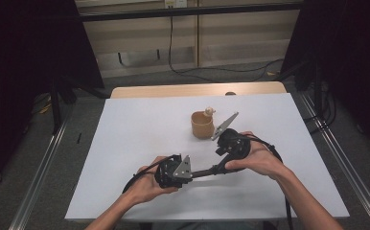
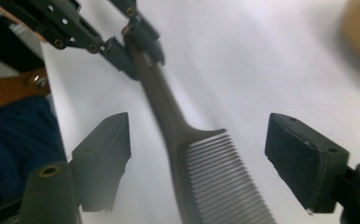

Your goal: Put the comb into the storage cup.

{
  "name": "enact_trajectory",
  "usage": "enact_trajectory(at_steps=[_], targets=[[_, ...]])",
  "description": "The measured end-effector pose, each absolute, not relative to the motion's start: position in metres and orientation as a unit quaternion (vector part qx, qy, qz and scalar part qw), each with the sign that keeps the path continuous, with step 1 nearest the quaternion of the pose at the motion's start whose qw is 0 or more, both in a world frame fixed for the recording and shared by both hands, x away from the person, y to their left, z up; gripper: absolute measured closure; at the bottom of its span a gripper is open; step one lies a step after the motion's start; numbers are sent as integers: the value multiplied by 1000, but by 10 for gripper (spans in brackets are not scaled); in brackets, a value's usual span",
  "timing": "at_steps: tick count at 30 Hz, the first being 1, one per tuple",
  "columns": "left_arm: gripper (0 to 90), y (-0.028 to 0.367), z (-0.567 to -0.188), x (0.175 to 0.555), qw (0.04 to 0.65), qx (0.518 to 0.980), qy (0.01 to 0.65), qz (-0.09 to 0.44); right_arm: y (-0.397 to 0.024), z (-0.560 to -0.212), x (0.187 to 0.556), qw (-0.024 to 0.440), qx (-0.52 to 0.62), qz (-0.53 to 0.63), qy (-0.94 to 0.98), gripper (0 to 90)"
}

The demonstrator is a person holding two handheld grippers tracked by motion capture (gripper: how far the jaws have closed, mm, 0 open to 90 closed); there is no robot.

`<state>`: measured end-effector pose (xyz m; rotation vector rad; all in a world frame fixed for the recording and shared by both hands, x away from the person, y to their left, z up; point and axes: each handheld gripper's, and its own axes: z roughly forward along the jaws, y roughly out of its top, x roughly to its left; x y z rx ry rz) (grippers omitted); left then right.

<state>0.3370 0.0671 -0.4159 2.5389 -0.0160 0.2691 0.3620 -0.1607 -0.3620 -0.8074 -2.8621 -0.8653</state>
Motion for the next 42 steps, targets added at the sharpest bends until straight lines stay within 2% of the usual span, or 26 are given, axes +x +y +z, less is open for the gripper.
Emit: enact_trajectory(at_steps=[7, 20, 23, 25, 28, 31, 34, 42], targets=[[729, 75, -417, 343, 313, 946, 16, 78, -176, -357, 355, -17, -306, -309, -900, 146], [729, 95, -414, 350, 354, 931, 63, 68, -212, -353, 341, -83, -386, -374, -839, 40], [729, 100, -415, 353, 360, 927, 74, 68, -219, -352, 338, -91, -401, -389, -824, 70], [729, 102, -417, 353, 362, 926, 81, 70, -225, -354, 336, -94, -413, -406, -810, 22], [729, 104, -419, 355, 358, 927, 92, 67, -230, -361, 332, -90, -422, -425, -796, 47], [729, 107, -418, 358, 368, 921, 109, 70, -232, -366, 329, -93, -425, -433, -789, 31], [729, 110, -418, 360, 383, 913, 121, 72, -232, -372, 326, -123, -429, -431, -784, 54], [729, 112, -419, 360, 396, 906, 129, 72, -230, -389, 320, -143, -427, -455, -768, 42]])
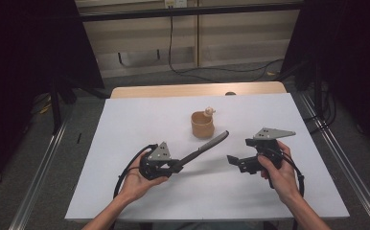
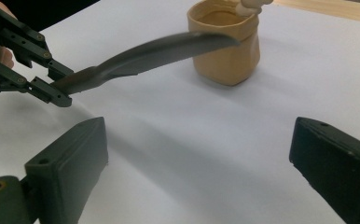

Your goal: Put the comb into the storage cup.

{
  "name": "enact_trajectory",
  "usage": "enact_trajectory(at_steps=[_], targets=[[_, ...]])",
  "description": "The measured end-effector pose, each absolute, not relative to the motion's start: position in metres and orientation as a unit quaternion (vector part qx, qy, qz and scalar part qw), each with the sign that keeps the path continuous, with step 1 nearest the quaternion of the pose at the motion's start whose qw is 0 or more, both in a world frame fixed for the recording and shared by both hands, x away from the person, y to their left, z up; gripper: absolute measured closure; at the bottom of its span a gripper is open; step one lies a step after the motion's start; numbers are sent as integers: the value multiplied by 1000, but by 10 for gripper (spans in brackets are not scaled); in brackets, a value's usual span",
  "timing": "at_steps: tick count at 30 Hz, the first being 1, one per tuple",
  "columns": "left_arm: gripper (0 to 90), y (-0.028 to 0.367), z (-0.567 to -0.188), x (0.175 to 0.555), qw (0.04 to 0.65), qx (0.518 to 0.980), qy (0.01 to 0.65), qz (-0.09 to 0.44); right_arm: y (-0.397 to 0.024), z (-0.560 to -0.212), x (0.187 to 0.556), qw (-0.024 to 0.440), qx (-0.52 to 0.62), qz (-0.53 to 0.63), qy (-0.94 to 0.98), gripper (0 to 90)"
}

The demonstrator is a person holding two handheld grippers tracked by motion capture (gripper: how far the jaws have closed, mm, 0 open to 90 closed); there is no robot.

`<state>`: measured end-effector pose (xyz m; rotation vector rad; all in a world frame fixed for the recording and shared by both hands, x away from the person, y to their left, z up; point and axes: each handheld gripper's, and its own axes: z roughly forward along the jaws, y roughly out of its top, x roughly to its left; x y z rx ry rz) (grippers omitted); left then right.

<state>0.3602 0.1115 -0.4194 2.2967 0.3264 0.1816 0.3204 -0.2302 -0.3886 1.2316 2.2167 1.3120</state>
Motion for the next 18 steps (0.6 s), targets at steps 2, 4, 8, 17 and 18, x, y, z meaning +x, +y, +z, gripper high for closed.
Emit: enact_trajectory(at_steps=[2, 4, 8, 17, 18], targets=[[729, 111, -420, 360, 402, 903, 132, 73, -227, -392, 319, 153, 419, 463, 766, 44], [729, 111, -418, 359, 407, 900, 134, 79, -224, -396, 318, 158, 415, 482, 756, 46], [729, 113, -415, 358, 422, 892, 137, 83, -222, -403, 318, 153, 410, 514, 738, 46], [729, 115, -414, 358, 447, 878, 144, 89, -218, -409, 317, 157, 389, 526, 740, 53], [729, 114, -415, 357, 450, 877, 143, 88, -217, -409, 316, 154, 383, 529, 741, 57]])
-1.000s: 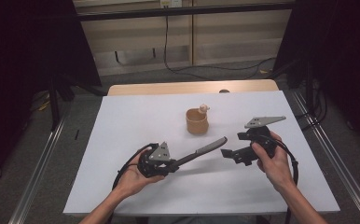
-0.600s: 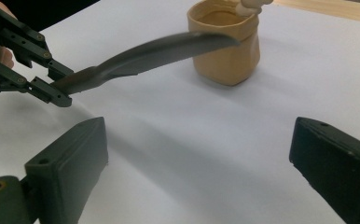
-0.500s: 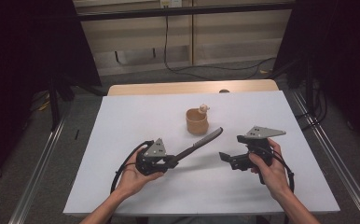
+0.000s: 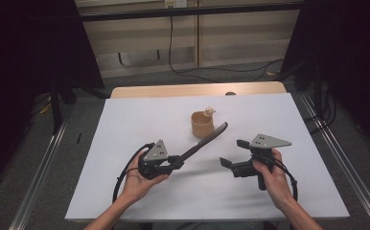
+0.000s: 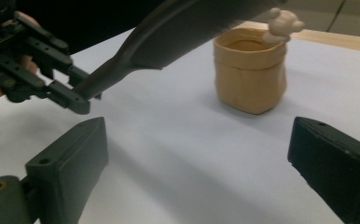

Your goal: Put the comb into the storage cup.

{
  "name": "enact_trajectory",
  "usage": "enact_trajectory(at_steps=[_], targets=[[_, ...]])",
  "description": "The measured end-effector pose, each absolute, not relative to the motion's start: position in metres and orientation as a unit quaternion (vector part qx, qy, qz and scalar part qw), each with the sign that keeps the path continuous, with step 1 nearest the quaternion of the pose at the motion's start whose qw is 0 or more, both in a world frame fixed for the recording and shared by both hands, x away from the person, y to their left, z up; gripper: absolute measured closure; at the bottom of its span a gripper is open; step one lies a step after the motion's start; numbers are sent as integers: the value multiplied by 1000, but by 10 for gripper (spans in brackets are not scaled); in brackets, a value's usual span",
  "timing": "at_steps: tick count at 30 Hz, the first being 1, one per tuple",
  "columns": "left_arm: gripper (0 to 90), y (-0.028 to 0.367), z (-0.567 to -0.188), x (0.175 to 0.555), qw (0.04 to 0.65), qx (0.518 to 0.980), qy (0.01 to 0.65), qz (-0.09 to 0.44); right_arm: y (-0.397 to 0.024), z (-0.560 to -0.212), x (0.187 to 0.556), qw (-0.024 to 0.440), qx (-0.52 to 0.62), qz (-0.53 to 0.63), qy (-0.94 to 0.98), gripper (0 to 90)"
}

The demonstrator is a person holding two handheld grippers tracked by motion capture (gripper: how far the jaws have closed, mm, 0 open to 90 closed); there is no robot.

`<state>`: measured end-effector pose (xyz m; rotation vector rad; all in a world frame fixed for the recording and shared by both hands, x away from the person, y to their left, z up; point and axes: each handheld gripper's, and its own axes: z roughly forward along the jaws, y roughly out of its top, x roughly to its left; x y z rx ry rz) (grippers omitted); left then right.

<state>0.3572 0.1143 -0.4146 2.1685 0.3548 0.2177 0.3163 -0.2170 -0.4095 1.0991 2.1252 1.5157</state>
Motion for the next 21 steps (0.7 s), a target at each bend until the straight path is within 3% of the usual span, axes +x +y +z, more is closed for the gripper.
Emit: enact_trajectory(at_steps=[21], targets=[[728, 104, -417, 355, 533, 834, 123, 69, -202, -411, 308, 131, 348, 577, 727, 33]])
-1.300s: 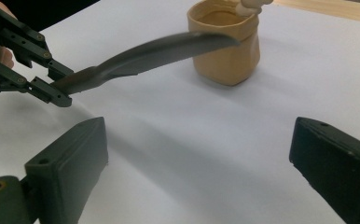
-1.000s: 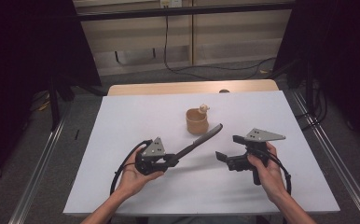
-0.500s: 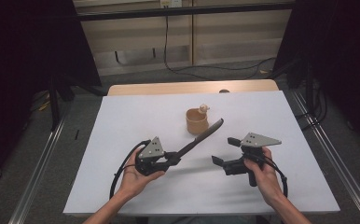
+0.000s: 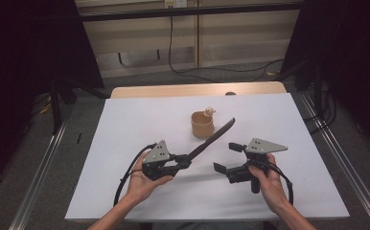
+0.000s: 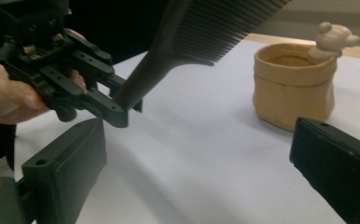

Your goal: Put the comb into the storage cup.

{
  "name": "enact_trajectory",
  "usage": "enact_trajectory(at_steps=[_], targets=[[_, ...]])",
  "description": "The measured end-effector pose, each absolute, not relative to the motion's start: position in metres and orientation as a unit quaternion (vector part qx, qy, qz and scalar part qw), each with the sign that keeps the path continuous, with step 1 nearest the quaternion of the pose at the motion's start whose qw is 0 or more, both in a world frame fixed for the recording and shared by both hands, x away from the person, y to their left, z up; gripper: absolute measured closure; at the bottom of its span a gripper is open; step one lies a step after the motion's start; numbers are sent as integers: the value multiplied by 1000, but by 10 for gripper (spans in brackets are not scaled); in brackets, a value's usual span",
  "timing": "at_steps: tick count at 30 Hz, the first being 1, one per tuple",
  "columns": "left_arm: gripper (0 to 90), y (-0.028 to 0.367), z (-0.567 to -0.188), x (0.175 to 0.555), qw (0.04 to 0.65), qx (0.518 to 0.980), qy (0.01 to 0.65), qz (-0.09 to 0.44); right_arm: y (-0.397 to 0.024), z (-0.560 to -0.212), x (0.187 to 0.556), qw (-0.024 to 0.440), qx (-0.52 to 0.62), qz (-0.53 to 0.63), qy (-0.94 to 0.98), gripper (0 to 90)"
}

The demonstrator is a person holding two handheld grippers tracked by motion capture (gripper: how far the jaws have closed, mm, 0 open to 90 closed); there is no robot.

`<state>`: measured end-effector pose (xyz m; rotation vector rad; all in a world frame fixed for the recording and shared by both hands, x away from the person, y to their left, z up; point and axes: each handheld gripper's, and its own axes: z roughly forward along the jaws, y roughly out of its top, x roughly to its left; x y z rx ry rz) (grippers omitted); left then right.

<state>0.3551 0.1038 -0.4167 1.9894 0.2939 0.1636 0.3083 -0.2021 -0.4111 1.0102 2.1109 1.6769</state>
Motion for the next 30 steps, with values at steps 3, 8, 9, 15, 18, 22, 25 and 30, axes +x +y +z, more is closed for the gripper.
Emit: enact_trajectory(at_steps=[3, 8, 9, 15, 18, 22, 25, 30], targets=[[728, 102, -416, 356, 544, 826, 126, 72, -201, -408, 306, 123, 332, 593, 723, 27], [728, 101, -415, 357, 560, 810, 157, 74, -201, -399, 304, 123, 318, 613, 713, 14], [728, 100, -414, 356, 563, 807, 157, 83, -202, -396, 305, 122, 311, 620, 709, 9], [729, 91, -406, 355, 575, 800, 151, 86, -198, -385, 314, 122, 307, 635, 698, 19], [728, 87, -404, 356, 584, 794, 146, 89, -192, -383, 318, 124, 306, 634, 699, 29], [728, 85, -406, 357, 585, 793, 144, 93, -189, -388, 321, 124, 318, 647, 682, 41], [728, 84, -408, 356, 587, 791, 145, 96, -188, -393, 322, 123, 326, 647, 678, 46], [728, 82, -409, 356, 587, 791, 146, 95, -186, -391, 324, 114, 335, 660, 663, 77]])
